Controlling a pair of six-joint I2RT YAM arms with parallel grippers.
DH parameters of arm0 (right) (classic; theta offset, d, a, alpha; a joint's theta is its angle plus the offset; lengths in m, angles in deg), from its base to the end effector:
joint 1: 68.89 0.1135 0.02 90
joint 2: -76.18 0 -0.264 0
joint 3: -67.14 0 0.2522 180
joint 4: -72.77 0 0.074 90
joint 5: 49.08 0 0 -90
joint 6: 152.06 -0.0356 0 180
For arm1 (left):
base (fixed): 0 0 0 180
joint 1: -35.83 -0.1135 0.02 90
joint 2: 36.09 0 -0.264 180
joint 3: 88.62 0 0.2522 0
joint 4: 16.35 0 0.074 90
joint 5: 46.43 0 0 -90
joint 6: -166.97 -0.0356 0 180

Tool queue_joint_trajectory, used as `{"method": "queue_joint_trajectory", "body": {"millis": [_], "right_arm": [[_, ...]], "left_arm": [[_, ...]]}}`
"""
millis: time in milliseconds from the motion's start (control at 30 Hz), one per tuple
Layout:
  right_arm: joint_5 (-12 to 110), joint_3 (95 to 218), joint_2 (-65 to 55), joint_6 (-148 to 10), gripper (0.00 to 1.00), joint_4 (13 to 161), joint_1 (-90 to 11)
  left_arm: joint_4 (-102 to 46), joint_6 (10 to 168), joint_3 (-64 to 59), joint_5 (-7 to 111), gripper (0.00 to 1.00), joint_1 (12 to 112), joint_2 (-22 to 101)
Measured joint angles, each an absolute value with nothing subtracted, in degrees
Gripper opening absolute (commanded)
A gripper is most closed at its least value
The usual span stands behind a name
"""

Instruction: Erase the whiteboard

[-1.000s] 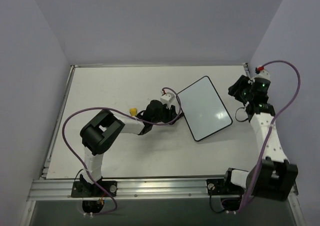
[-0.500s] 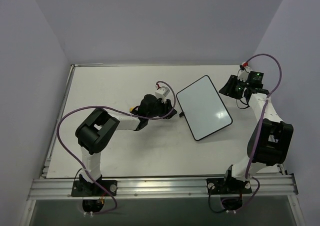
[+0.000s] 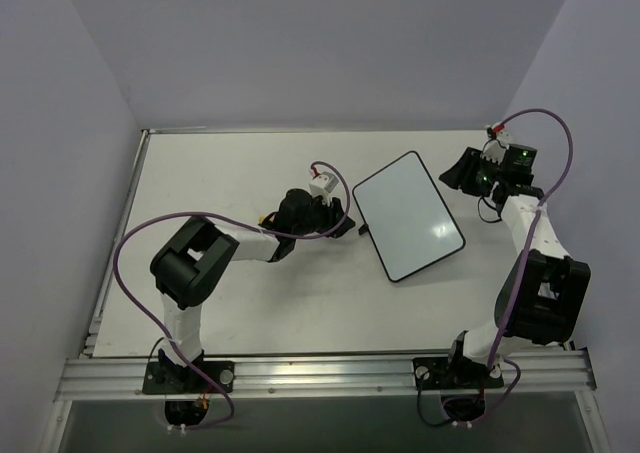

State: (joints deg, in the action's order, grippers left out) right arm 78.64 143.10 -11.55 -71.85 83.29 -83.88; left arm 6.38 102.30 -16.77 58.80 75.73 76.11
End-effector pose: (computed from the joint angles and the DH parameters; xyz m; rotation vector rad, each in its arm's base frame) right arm 0.3447 -0.0697 0.2871 -0.0173 1.9174 0.5809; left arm 0.3125 -0.2735 0.1618 0.4457 1.9503 -1.0094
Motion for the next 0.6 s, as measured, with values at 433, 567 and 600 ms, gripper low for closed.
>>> {"method": "queue_joint_trajectory", "body": {"millis": [433, 567, 600], "right_arm": [[81.1, 139.6, -10.3, -71.0, 0.38, 82.8, -82.5], [81.2, 138.5, -10.3, -70.5, 0.37, 82.9, -80.2], [81.0, 138.3, -10.3, -70.2, 0.36, 82.9, -79.6]], "left_arm": [[6.7, 103.1, -16.8, 59.3, 0.47, 75.1, 76.4], [7.0, 103.3, -16.8, 59.5, 0.47, 75.0, 76.5], [7.0, 103.4, -16.8, 59.6, 0.47, 75.0, 76.5]]}}
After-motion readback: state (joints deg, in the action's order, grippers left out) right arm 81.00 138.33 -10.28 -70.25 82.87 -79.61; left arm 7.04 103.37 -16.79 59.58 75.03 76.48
